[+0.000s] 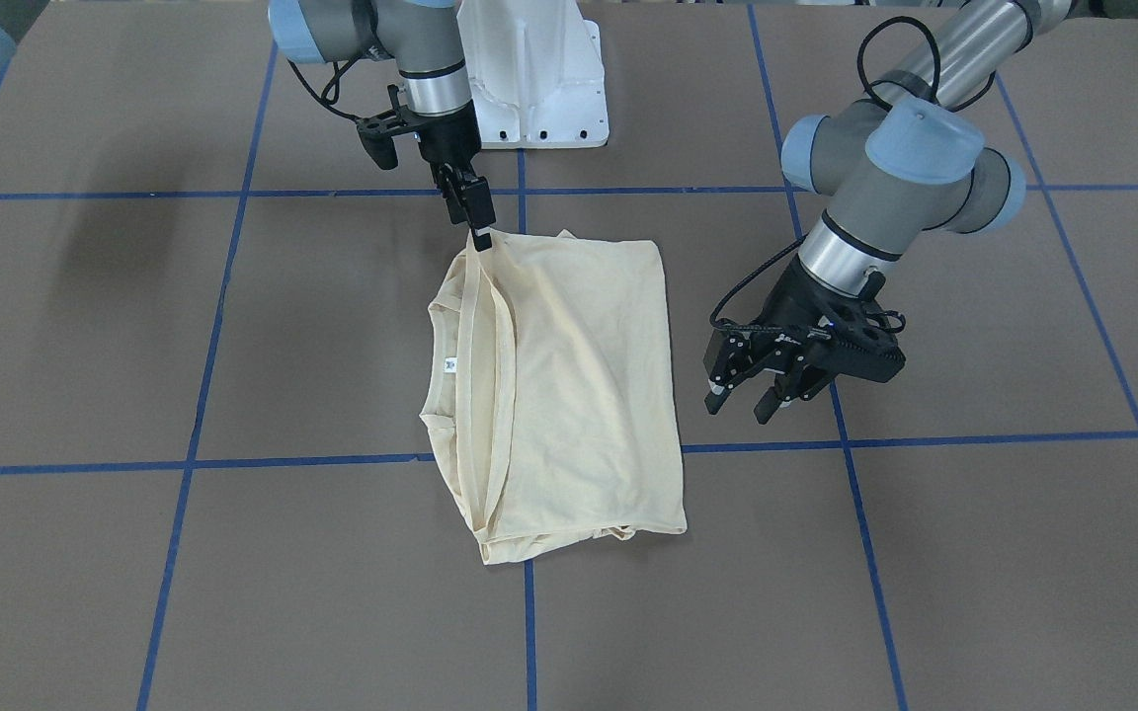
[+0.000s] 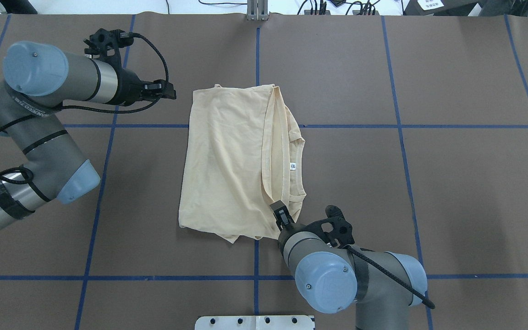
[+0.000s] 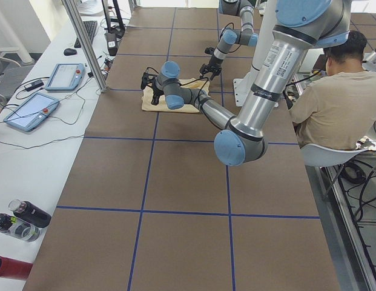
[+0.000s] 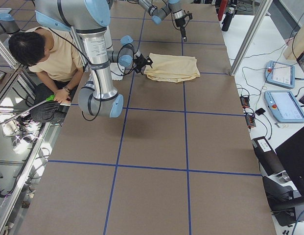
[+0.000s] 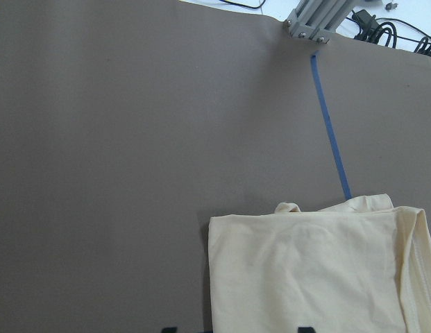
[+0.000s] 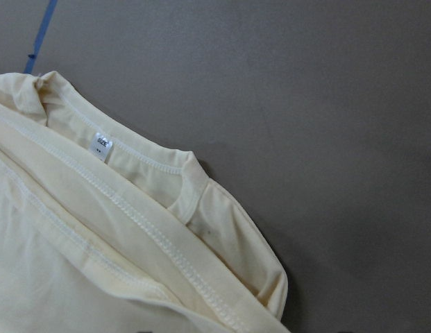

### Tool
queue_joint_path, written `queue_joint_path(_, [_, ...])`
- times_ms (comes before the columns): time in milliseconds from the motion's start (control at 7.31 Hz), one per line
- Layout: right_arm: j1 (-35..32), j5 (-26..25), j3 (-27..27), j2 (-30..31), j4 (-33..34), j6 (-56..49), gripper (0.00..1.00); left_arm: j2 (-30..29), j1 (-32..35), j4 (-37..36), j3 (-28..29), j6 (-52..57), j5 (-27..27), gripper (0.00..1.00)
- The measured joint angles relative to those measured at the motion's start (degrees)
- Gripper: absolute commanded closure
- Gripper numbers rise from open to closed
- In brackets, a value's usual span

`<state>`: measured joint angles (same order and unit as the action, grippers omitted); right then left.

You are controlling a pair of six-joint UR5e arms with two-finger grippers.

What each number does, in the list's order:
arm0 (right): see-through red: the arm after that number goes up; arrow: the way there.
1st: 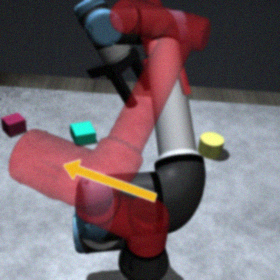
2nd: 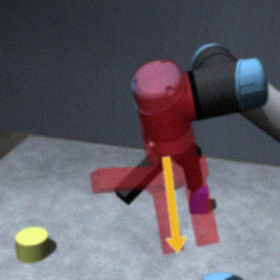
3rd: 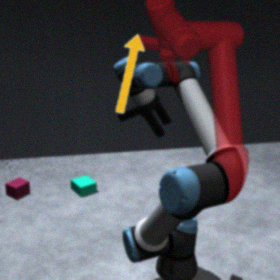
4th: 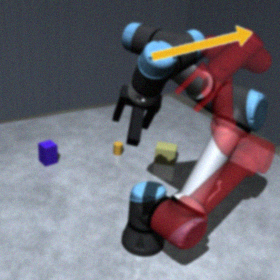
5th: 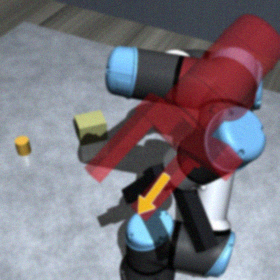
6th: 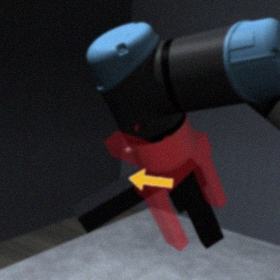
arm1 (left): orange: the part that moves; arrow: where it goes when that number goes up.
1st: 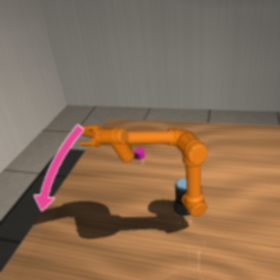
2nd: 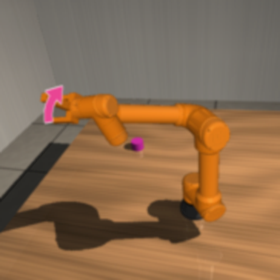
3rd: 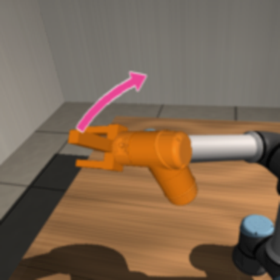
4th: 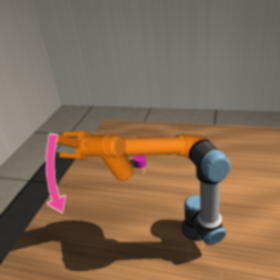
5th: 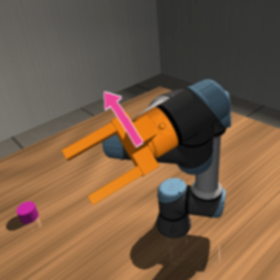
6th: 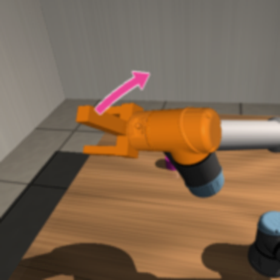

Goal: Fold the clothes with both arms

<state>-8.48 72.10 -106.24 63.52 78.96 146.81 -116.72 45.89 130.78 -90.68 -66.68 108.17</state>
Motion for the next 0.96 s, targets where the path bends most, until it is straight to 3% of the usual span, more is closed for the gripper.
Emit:
queue_joint_path(684, [0.05,0.05,2.16,-0.77,-0.36,-0.66,0.21,0.00,-0.01,0.00,0.06,-0.11,0.02,0.35])
queue_joint_path(958, [0.05,0.05,2.24,-0.90,-0.31,-0.67,0.34,0.00,-0.01,0.00,0.02,-0.13,0.04,0.35])
